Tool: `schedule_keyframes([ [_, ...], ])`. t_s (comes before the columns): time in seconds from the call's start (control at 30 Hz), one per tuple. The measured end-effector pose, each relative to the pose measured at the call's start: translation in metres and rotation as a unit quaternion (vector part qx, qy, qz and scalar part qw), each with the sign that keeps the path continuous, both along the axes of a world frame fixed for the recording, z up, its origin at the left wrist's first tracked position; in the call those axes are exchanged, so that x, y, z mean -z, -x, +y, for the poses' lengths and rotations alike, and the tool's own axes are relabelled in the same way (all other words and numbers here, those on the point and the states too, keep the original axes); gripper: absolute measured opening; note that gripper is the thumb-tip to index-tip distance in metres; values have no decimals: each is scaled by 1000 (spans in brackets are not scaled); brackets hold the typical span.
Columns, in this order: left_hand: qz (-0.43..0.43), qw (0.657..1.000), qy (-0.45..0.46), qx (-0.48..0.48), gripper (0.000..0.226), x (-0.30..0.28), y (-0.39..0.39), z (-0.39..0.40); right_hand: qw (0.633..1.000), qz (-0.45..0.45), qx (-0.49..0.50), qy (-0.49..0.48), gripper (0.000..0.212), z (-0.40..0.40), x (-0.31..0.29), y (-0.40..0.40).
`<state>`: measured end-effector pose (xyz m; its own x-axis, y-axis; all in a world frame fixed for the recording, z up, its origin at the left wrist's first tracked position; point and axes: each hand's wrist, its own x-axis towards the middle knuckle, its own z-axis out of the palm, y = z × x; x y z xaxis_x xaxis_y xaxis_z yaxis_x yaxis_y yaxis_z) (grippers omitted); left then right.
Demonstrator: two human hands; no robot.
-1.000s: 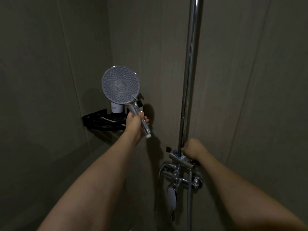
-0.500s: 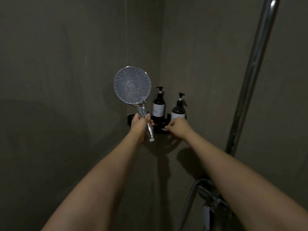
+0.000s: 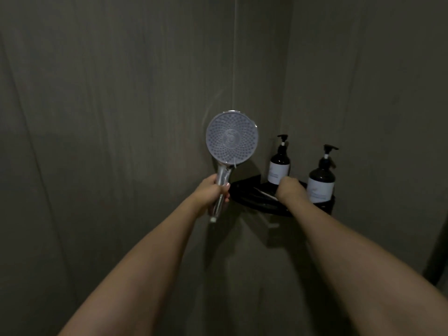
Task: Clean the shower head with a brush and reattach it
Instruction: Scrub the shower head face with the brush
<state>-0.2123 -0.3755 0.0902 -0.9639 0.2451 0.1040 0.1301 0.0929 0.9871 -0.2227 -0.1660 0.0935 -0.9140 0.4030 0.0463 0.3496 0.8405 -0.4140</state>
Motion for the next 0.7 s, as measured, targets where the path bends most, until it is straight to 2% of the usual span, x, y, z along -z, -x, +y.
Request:
schedule_keyframes([
  [0.23,-20,996,-35,76,16,-12,26,-4,985,-132,17,-107,38,2,-2,17],
  [0.4,-12,995,-28,91,14,-11,31,-3,978,-161,6,-132,42,6,2,27],
  [0.57,-19,995,-41,85,14,-8,31,-3,986,-117,-16,-119,31,7,2,25],
  [0.63,-21,995,-48,84,14,-8,28,-2,989,-64,-30,-131,30,6,-1,14],
  [0.7,-24,995,-59,81,14,-8,22,0,988,36,-45,-143,29,4,0,0],
])
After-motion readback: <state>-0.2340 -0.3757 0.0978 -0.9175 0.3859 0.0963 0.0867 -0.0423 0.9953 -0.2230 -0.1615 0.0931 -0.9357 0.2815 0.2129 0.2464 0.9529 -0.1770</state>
